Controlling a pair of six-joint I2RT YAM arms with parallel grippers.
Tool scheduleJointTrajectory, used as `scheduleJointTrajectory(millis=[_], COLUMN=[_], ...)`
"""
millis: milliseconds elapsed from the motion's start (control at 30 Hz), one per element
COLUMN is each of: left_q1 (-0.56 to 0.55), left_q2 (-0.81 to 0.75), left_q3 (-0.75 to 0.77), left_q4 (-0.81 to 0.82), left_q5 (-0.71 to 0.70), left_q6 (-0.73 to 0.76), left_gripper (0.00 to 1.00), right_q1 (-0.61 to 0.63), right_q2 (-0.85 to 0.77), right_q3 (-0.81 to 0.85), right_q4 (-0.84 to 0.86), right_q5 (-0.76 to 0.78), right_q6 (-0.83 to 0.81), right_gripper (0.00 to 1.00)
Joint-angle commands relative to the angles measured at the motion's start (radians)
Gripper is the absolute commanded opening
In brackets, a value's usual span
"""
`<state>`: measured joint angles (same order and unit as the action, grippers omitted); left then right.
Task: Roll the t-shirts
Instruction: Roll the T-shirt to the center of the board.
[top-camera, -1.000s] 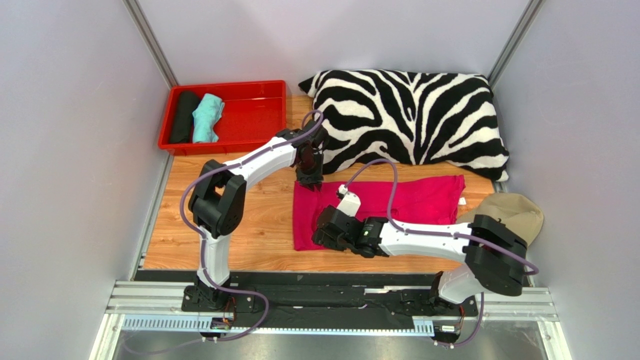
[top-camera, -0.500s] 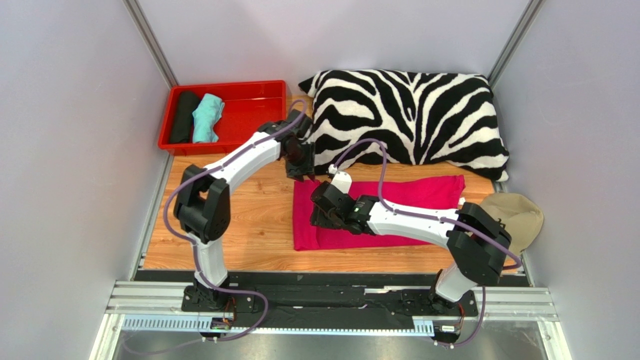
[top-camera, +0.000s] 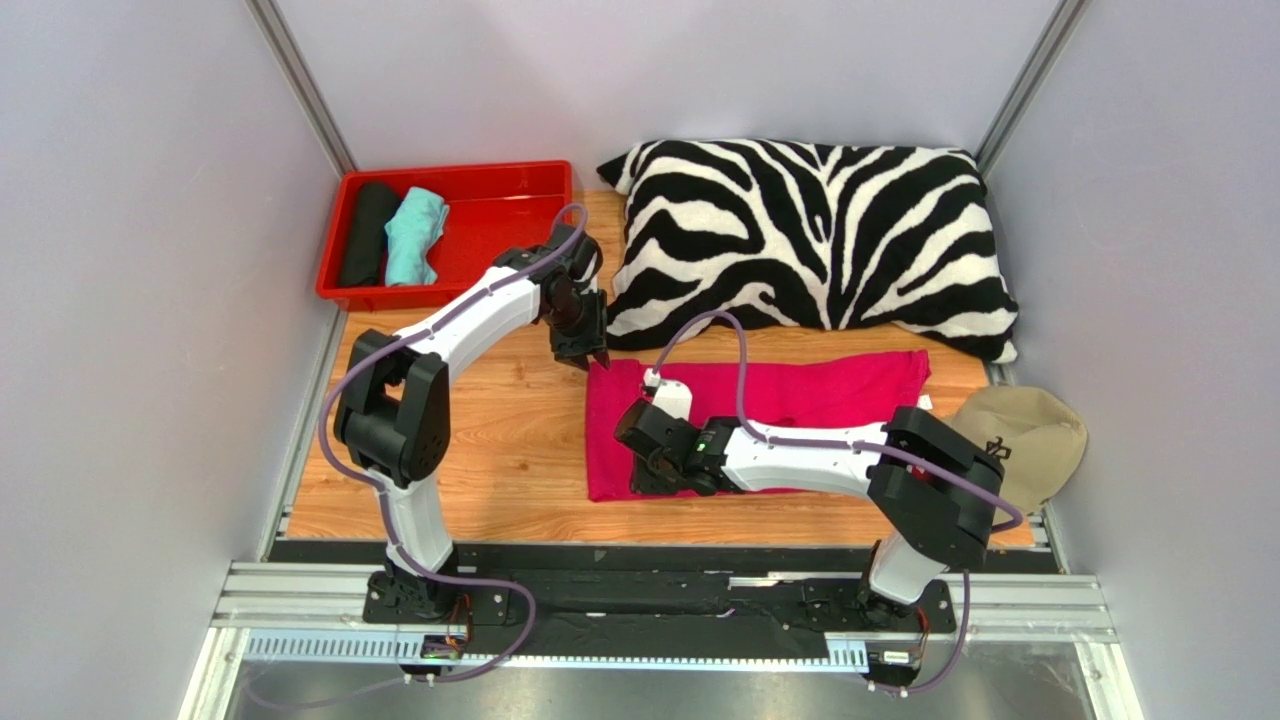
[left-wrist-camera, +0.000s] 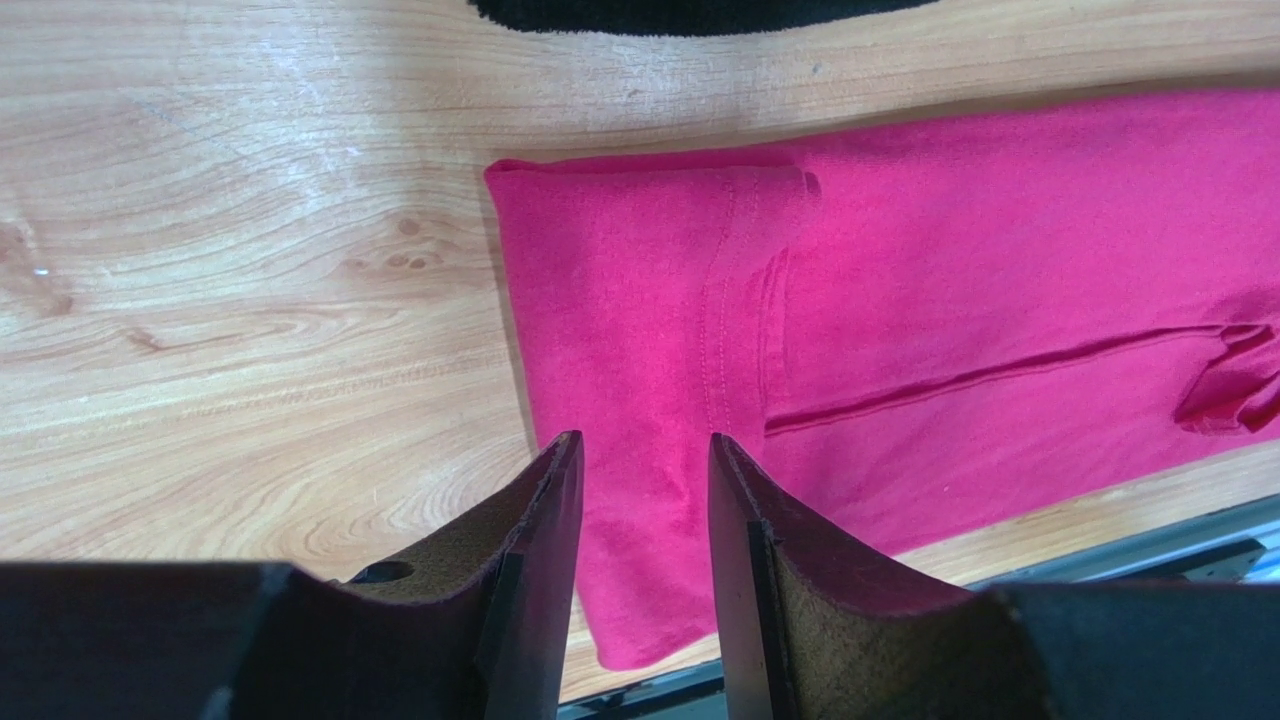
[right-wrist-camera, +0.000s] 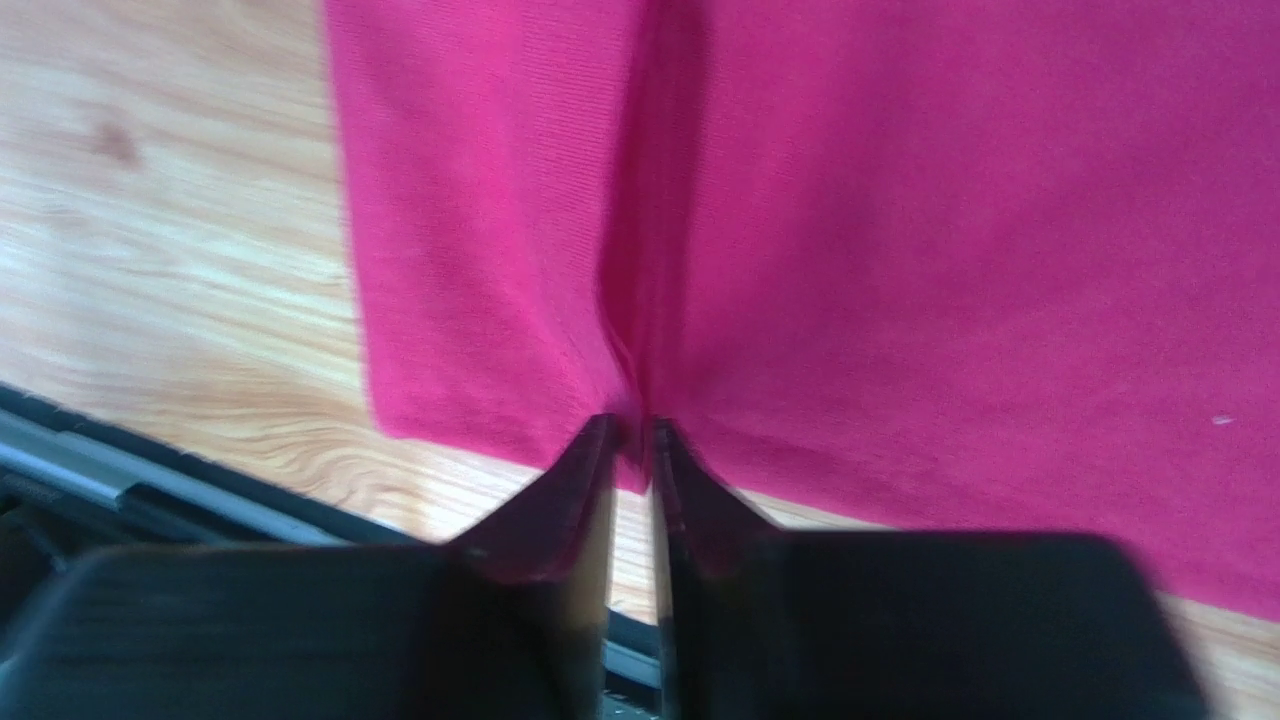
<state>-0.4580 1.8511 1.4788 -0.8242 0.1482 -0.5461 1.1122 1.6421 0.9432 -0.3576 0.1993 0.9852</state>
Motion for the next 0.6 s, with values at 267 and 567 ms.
scheduleJointTrajectory(millis=[267,567], left_q1=[0.022,0.097], left_q2=[0.000,-0.036], left_q3=[-0.057,-0.169], left_q4=[0.071,0.195], left_q5=[0.037,0.214], left_q6=[0.029,0.028], left_gripper=[0.46,0.56], right_q1=[0.021,0.028], right_q2=[-0.007,-0.047], right_q3=[-0.044,0.006], right_q4=[0.003,-0.067], right_q5=[-0.003,0.031], right_q6=[0.078,0.050], right_gripper=[0.01,0.17])
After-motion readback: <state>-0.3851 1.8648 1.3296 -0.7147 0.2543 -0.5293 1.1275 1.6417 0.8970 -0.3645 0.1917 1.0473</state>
